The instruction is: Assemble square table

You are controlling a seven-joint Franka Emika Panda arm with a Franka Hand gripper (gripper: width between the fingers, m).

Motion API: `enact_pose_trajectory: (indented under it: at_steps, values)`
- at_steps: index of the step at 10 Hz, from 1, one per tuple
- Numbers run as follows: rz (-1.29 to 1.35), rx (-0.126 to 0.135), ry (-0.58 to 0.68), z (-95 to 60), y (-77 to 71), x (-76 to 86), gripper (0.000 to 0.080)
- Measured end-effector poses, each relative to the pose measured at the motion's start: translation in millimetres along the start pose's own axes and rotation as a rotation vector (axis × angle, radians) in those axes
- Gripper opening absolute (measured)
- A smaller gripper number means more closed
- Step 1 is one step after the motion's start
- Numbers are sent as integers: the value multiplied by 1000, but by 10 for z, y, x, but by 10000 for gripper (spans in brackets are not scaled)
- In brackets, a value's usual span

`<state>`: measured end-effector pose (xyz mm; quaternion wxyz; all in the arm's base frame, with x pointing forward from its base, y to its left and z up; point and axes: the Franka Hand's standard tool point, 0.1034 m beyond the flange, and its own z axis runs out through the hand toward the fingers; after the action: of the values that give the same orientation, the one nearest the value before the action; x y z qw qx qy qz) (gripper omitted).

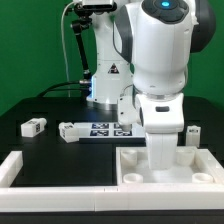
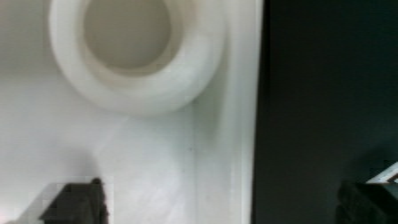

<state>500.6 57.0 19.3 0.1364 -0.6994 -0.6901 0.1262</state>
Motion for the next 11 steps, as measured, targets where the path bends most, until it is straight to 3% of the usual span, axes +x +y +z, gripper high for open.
enact_pose_trajectory:
  at_steps: [2,3,4,6,10,11]
  values:
    - [121,-24,-17,-206,-141,-21,649]
    - [188,-32,-24,-265,-240,26,649]
    - [317,-27,-36,-301,-327,176,649]
    - [581,-26,-28,-284,-361,362,649]
    - [821,-28,-26,-273,-364,376,649]
    - [993,-29,-34,-260,-407,503,649]
